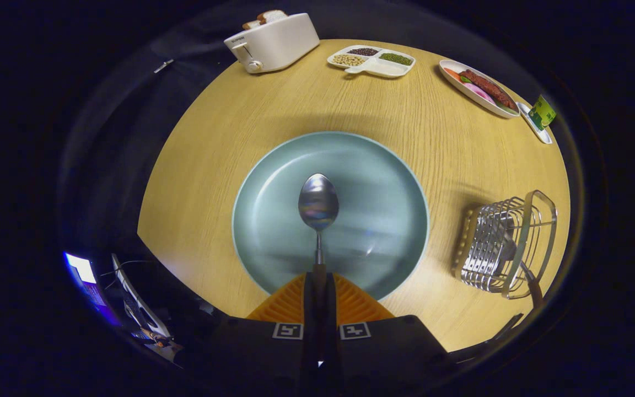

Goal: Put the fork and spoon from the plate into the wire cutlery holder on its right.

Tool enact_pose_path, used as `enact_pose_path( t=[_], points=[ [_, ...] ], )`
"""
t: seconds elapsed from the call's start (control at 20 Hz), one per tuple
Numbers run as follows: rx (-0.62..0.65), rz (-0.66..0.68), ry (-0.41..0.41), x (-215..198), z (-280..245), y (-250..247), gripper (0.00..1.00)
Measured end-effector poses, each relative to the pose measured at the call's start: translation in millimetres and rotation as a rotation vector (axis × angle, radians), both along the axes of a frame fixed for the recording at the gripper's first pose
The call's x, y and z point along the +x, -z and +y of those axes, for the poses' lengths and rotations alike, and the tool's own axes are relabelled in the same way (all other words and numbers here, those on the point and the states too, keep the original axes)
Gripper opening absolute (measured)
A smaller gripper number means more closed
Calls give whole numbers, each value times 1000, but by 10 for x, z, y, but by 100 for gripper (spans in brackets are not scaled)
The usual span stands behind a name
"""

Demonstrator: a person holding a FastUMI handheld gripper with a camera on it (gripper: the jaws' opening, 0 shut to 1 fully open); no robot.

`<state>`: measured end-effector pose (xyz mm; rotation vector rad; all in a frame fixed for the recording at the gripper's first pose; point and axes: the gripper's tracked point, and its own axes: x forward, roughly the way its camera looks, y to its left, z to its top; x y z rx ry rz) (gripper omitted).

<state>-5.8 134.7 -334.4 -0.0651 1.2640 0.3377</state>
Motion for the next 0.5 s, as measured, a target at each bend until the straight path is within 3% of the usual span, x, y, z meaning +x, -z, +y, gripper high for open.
enact_pose_path(
  t=[0.3, 0.5],
  points=[
    [48, 6, -4, -68, -168, -423, 5],
    [27, 9, -24, -96, -589, -943, 6]
  ],
)
